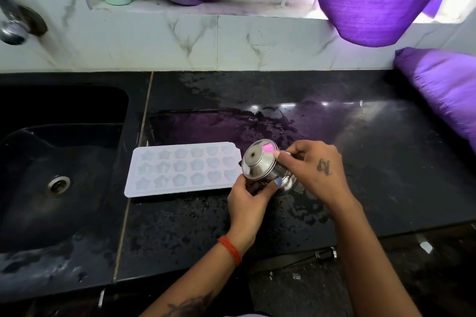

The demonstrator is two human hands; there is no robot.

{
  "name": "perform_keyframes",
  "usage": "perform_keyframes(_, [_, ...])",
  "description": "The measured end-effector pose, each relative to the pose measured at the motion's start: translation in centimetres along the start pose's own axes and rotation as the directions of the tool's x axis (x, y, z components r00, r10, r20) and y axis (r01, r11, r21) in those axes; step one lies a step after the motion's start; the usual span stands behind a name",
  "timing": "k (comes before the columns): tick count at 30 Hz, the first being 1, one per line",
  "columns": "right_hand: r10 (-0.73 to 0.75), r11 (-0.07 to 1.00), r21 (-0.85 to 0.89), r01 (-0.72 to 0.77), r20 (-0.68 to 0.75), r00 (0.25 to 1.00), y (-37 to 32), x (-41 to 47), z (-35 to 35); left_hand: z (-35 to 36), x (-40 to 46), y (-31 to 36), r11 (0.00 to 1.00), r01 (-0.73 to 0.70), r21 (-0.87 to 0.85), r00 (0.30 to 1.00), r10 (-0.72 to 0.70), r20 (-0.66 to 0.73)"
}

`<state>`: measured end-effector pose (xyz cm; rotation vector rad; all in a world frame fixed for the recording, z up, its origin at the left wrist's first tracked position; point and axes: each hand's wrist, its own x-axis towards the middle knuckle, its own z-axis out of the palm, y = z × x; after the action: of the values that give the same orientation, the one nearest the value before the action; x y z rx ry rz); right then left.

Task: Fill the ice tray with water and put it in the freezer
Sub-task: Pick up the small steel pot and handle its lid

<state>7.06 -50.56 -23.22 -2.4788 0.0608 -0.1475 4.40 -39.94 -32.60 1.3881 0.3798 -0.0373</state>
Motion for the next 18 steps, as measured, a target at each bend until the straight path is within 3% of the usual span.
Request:
perform_keyframes(7, [0.046,0.981,0.187,-0.045,-0.005,0.999,0.6,0.0,0.6,-1.6,0.2,0.9,0.987,-0.056,0.153,0.998,0.059,-0.017])
perform_keyframes(18, [0.018,0.926,0.374,-0.044,0.072,0.997,-1.9,1.7,4.5,-7.7,1.9,3.8,0.983,-0.114,0.145,0.993,0.111,0.033])
